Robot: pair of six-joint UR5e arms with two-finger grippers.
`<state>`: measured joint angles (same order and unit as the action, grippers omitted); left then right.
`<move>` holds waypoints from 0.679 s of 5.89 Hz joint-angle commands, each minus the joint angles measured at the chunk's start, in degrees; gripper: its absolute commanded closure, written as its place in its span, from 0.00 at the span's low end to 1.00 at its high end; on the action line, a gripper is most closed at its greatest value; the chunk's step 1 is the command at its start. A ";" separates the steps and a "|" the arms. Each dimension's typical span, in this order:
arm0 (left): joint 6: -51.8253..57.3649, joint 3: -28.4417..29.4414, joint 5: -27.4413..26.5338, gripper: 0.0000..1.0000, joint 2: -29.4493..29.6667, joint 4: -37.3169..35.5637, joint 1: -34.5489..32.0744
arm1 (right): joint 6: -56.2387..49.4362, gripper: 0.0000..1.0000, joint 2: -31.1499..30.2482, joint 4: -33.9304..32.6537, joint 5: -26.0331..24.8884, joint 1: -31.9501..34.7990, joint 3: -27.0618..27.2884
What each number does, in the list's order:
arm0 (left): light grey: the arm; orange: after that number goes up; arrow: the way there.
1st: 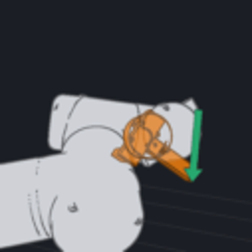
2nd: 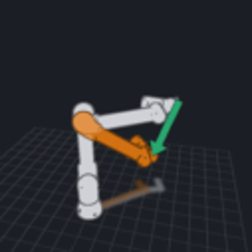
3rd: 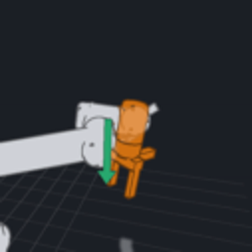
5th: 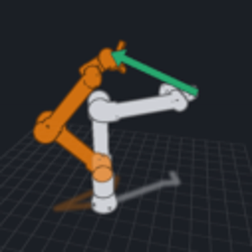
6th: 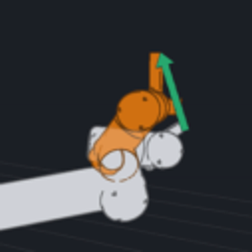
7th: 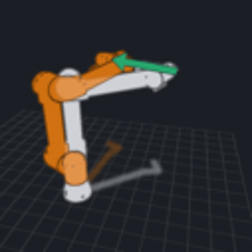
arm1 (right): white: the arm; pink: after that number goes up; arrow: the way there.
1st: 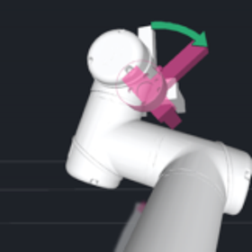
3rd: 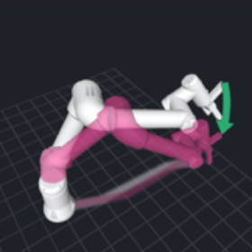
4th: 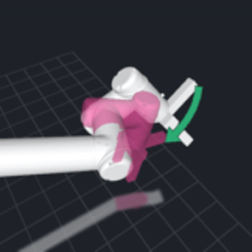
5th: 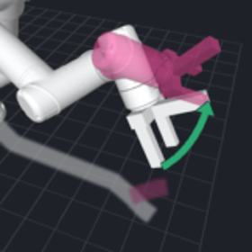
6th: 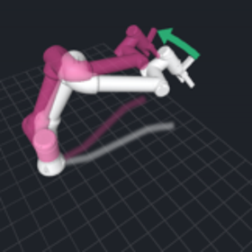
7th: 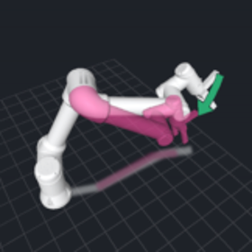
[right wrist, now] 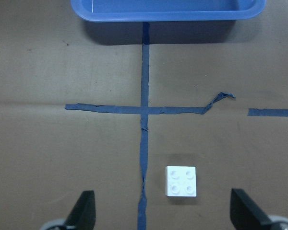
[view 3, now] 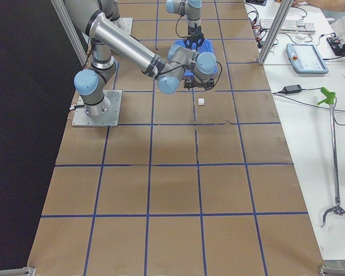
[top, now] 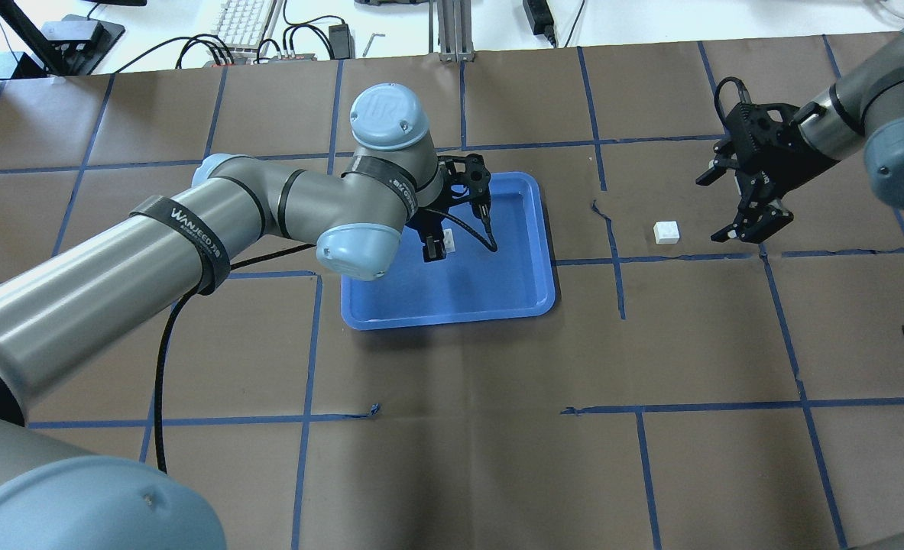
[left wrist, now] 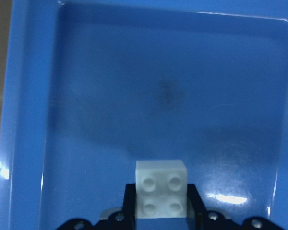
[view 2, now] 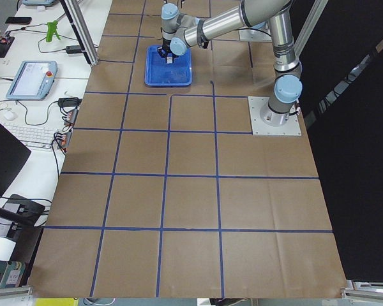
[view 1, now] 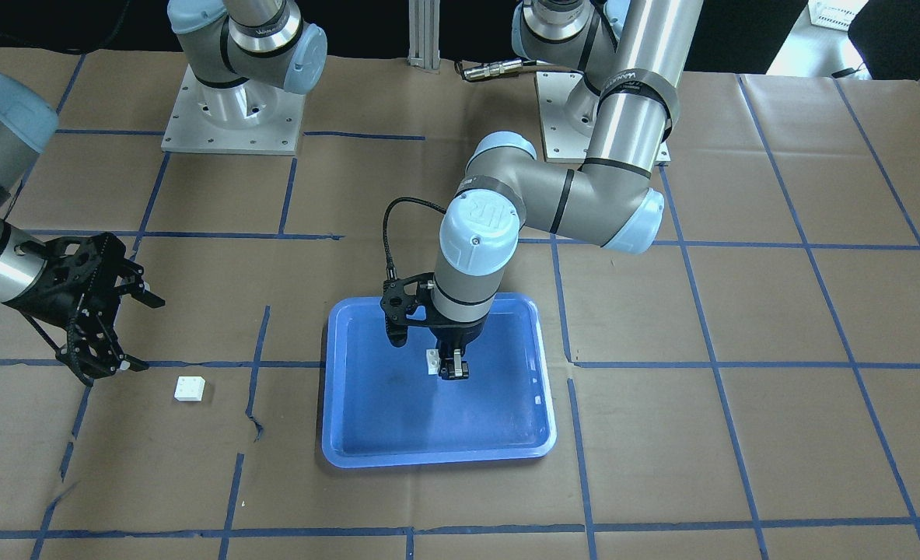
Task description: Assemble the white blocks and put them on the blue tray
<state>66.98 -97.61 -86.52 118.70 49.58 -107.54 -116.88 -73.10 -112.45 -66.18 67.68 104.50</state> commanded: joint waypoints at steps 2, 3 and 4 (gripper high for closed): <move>1.14 -0.47 -0.32 0.67 2.50 -0.18 -0.03 | -4.67 0.00 10.67 -9.53 4.81 -0.62 0.18; 1.14 -0.39 -0.32 0.43 2.68 -0.18 -0.03 | -4.50 0.00 12.35 -10.76 5.09 -0.62 -0.09; 1.05 -0.47 -0.49 0.01 2.68 -0.09 -0.03 | -4.32 0.00 12.80 -10.77 4.92 -0.62 0.00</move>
<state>68.09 -98.04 -86.89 121.27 49.42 -107.58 -121.33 -61.25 -122.76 -61.35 67.07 104.52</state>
